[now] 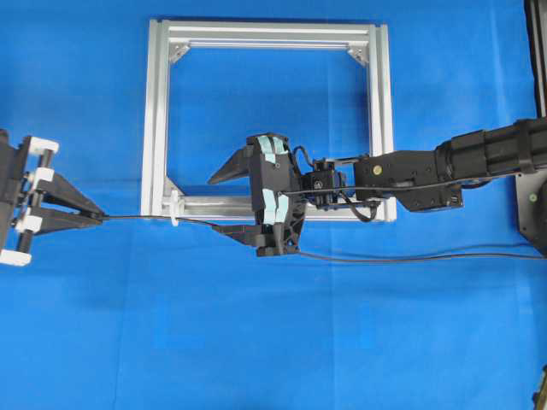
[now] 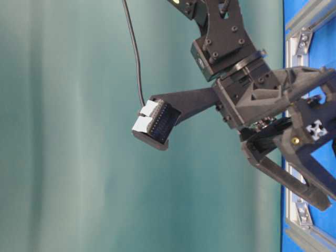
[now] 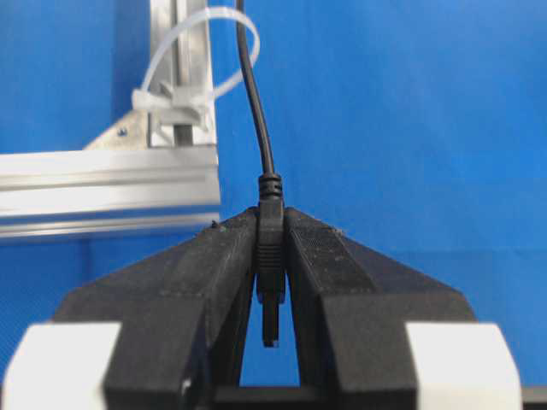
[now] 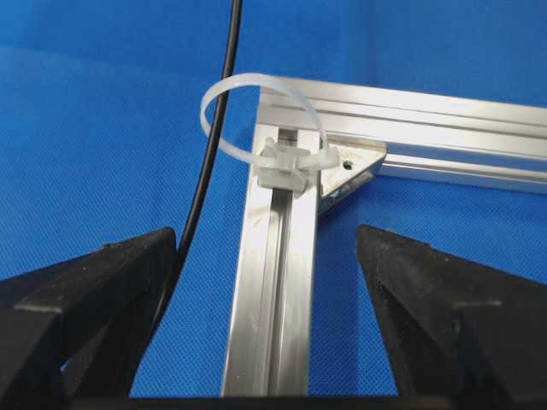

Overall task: Insert the wire through the string loop located on the left side.
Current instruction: 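Pull the cable leftward through the loop with the left gripper, then release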

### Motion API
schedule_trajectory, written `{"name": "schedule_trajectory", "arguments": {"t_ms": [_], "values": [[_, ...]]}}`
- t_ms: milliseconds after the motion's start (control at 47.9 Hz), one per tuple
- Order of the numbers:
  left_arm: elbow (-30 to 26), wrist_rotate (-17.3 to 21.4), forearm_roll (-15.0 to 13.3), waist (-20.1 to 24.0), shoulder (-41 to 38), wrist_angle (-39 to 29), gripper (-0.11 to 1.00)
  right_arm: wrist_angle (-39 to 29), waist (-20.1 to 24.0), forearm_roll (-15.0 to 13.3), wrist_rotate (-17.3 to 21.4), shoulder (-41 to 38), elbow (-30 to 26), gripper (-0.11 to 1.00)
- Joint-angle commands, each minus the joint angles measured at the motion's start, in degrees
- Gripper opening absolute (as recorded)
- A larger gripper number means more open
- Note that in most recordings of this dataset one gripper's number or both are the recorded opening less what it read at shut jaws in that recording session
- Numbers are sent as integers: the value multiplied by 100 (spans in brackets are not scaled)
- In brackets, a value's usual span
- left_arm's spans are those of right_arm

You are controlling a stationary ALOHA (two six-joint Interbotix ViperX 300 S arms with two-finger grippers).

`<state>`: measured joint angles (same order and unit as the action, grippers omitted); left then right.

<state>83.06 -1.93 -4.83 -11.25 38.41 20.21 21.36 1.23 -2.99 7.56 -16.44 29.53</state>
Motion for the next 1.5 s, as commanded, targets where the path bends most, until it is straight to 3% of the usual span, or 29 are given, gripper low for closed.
{"name": "schedule_trajectory", "arguments": {"t_ms": [0,251,835,898,1065,1128,1274,1483], "values": [[-35,-9,18,-18,396,-475,8,26,26,44,0,255,-53,90],[9,18,18,-26,1266,-1011,8,18,70,79,0,255,-62,90],[0,0,9,132,879,-976,10,26,62,79,-9,255,-70,90],[0,-18,-9,211,853,-976,21,26,70,79,-9,255,-70,90],[18,-325,-9,281,817,-976,72,18,70,79,-18,255,-70,90],[18,-378,0,281,817,-993,84,18,62,79,-18,255,-70,90],[9,-378,0,281,809,-993,78,26,70,79,-18,255,-70,90],[-53,-387,0,290,1011,-1020,78,18,70,79,-18,360,-105,90]]}}
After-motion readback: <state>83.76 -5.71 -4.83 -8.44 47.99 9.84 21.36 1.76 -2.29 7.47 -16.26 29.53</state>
